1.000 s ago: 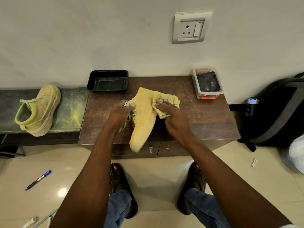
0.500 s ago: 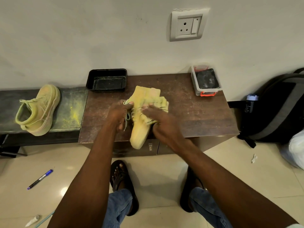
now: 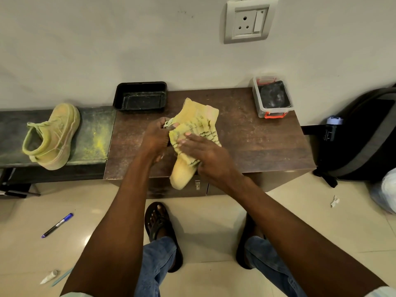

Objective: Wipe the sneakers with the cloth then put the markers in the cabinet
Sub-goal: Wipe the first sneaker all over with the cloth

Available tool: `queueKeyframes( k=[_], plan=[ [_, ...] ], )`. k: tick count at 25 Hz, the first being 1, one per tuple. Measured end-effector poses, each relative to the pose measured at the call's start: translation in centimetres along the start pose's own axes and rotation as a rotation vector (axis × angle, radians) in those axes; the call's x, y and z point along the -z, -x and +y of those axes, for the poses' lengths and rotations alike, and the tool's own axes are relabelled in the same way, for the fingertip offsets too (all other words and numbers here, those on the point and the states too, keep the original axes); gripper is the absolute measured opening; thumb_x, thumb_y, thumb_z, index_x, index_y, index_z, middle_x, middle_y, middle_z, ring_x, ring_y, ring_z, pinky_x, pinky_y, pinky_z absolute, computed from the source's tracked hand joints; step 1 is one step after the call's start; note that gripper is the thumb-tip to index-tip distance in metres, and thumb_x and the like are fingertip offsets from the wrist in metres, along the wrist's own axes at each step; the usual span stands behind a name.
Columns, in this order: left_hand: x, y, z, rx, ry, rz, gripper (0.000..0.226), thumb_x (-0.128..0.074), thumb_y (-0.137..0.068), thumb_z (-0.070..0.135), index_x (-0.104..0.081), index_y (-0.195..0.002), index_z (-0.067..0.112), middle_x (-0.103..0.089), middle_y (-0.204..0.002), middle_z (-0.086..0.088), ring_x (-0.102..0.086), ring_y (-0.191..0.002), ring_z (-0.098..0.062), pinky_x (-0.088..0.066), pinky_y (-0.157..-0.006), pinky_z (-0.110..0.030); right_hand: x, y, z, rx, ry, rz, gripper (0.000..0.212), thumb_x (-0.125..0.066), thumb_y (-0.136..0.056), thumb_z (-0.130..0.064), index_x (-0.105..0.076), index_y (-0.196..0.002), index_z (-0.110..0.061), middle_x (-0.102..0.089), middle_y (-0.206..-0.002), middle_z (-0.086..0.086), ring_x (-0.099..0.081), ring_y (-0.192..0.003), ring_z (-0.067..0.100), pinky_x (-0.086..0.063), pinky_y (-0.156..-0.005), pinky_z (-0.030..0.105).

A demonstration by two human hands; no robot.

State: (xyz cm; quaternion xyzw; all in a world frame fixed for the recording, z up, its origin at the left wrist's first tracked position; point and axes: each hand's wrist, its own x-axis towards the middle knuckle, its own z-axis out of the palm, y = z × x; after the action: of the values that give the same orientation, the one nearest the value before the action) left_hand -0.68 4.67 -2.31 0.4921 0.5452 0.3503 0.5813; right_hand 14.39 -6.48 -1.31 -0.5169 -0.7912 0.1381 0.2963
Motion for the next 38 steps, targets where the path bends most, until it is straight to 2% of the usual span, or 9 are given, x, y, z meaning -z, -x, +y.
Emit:
queueKeyframes(
  k=[4,8,14,18,22,23,28,33,38],
  plan=[
    [0.3,0.9,0.5,-0.097,-0.082,-0.099,0.006,-0.059,-0.092,0.01,-0.058,-0.088,0.006,-0.053,-0.07,-0.005,-0.047,-0.058,-0.013,-0.038,-0.051,-0.027,1.1,0.7,3.4,-0.431,-0.076,0.255,0.07,-0.034,-0.067,0.002,-0.051,-0.135,-0.006,-0.045,-0.144,0.008,-0.033,-0.14,0.02,-0.032,-0.114,0.042],
    [0.3,0.8,0.5,-0.183,-0.171,-0.166,0.017,-0.055,-0.09,-0.001,-0.061,-0.084,0.014,-0.055,-0.069,-0.003,-0.047,-0.056,-0.009,-0.039,-0.051,-0.026,0.1,-0.1,0.5,-0.019,0.065,0.056,0.058,-0.049,-0.069,0.006,-0.059,-0.126,-0.003,-0.056,-0.134,0.011,-0.043,-0.133,0.026,-0.035,-0.111,0.039],
    [-1.0,0.8,1.2,-0.27,-0.257,-0.242,0.011,-0.063,-0.089,0.018,-0.061,-0.079,0.023,-0.056,-0.072,0.001,-0.05,-0.065,-0.011,-0.04,-0.061,-0.03,1.9,0.0,3.7,-0.441,-0.047,0.33,0.057,-0.037,-0.076,-0.002,-0.055,-0.13,-0.002,-0.051,-0.139,0.013,-0.036,-0.138,0.029,-0.033,-0.112,0.046],
    [-0.8,0.2,1.0,-0.272,-0.273,-0.235,0.018,-0.061,-0.09,0.008,-0.061,-0.079,0.022,-0.057,-0.071,0.0,-0.05,-0.064,-0.014,-0.041,-0.06,-0.033,0.8,-0.4,1.9,-0.082,0.053,0.11,0.059,-0.036,-0.071,0.002,-0.06,-0.124,-0.005,-0.058,-0.132,0.01,-0.045,-0.132,0.025,-0.031,-0.112,0.035],
    [-1.2,0.8,1.1,-0.242,-0.275,-0.228,0.014,-0.062,-0.092,0.016,-0.06,-0.08,0.021,-0.054,-0.07,0.003,-0.048,-0.062,-0.009,-0.039,-0.058,-0.028,2.8,0.5,5.8,-0.718,-0.256,0.363,0.066,-0.037,-0.072,0.015,-0.059,-0.129,-0.011,-0.058,-0.133,0.007,-0.051,-0.126,0.022,-0.037,-0.109,0.032],
    [-1.3,0.8,1.1,-0.243,-0.284,-0.23,0.012,-0.062,-0.092,0.015,-0.059,-0.081,0.019,-0.054,-0.072,0.002,-0.049,-0.064,-0.01,-0.04,-0.06,-0.028,2.8,0.8,5.4,-0.753,-0.239,0.373,0.066,-0.036,-0.071,0.012,-0.059,-0.129,-0.011,-0.057,-0.133,0.006,-0.051,-0.127,0.022,-0.037,-0.109,0.029],
    [-0.6,-0.1,0.4,-0.243,-0.294,-0.226,0.009,-0.061,-0.092,0.014,-0.06,-0.088,0.006,-0.054,-0.075,-0.007,-0.046,-0.067,-0.018,-0.038,-0.062,-0.034,0.8,0.5,2.0,-0.137,-0.007,0.146,0.062,-0.033,-0.073,0.002,-0.057,-0.129,-0.008,-0.055,-0.136,0.006,-0.042,-0.132,0.016,-0.032,-0.111,0.029],
    [-0.3,-0.3,0.1,-0.183,-0.272,-0.215,0.01,-0.063,-0.091,0.019,-0.061,-0.081,0.021,-0.056,-0.076,-0.004,-0.049,-0.068,-0.018,-0.039,-0.063,-0.034,2.1,0.9,5.7,-0.744,-0.289,0.375,0.065,-0.04,-0.072,0.012,-0.057,-0.131,-0.01,-0.058,-0.128,0.004,-0.054,-0.119,0.019,-0.039,-0.106,0.029],
    [-0.5,-0.5,-0.2,-0.2,-0.225,-0.186,0.007,-0.062,-0.078,0.006,-0.061,-0.084,0.005,-0.058,-0.078,-0.013,-0.051,-0.068,-0.019,-0.042,-0.061,-0.031,0.0,-0.4,-0.6,-0.197,-0.247,0.06,0.064,-0.042,-0.069,0.014,-0.058,-0.128,-0.006,-0.054,-0.137,0.011,-0.044,-0.131,0.018,-0.031,-0.115,0.035]
  ],
)
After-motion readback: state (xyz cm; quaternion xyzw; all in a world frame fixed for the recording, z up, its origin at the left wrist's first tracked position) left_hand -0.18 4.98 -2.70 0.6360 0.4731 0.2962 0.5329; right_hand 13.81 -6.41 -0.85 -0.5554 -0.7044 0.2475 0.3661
